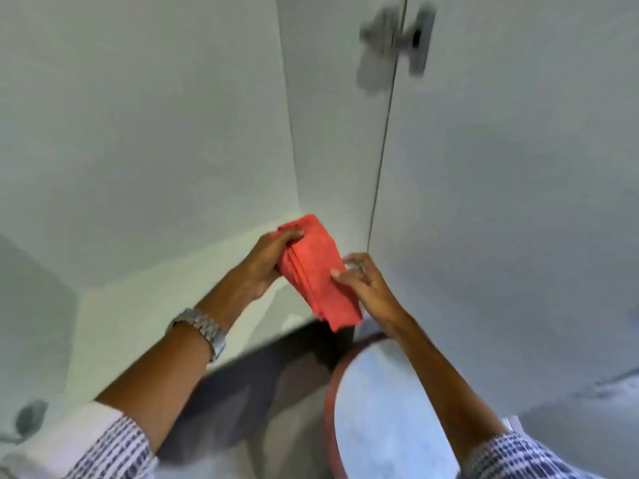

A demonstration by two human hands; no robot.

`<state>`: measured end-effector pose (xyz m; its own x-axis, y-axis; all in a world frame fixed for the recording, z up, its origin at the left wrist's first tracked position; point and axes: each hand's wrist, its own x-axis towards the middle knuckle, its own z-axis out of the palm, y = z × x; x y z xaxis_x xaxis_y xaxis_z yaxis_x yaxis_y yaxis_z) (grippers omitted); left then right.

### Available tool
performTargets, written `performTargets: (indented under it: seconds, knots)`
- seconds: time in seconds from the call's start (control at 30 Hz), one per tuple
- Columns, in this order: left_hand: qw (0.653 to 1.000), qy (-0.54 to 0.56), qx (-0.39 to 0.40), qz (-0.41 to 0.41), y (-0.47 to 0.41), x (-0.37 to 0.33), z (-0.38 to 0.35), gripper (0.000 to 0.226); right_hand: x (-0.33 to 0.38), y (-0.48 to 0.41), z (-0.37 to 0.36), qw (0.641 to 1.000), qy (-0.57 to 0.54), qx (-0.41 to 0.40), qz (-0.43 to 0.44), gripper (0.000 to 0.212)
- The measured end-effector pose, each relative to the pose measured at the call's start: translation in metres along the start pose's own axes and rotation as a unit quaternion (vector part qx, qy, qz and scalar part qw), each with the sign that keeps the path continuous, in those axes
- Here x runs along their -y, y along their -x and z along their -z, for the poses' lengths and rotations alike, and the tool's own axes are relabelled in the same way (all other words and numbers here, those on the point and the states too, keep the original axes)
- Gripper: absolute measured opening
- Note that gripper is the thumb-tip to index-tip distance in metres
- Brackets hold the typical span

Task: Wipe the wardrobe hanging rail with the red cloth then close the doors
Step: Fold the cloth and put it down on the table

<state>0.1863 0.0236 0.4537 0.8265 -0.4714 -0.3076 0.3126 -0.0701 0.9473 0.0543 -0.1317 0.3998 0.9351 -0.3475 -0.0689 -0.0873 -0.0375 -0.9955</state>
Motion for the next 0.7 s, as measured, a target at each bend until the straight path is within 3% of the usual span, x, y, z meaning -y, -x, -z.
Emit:
performTargets:
  seconds: [0.13, 0.2, 0.33, 0.47, 0.6, 0.7]
  knots:
    - [0.981, 0.065, -0.059, 0.175, -0.021, 0.197, -0.009, 0.027, -0.164, 0.035, 0.032, 0.979, 0.075, 0.075, -0.175, 0.02]
    - [0.969, 0.061, -0.058, 0.23, -0.019, 0.27, -0.014, 0.017, -0.218, 0.056, 0.046, 0.963, 0.11, 0.063, -0.239, 0.02]
    - [0.933, 0.028, -0.119, 0.339, -0.021, 0.427, -0.045, 0.021, -0.349, 0.079, 0.074, 0.932, 0.205, 0.002, -0.3, 0.016]
    - [0.942, -0.116, -0.161, 0.271, -0.025, 0.529, -0.08, 0.027, -0.447, 0.09, 0.091, 0.89, 0.319, 0.021, -0.325, 0.014]
    - [0.947, -0.247, -0.096, 0.18, -0.033, 0.595, -0.093, 0.017, -0.504, 0.096, 0.094, 0.866, 0.419, 0.081, -0.261, 0.02]
    - [0.936, -0.313, -0.068, 0.143, -0.032, 0.604, -0.091, 0.019, -0.51, 0.096, 0.09, 0.834, 0.49, 0.109, -0.23, 0.03]
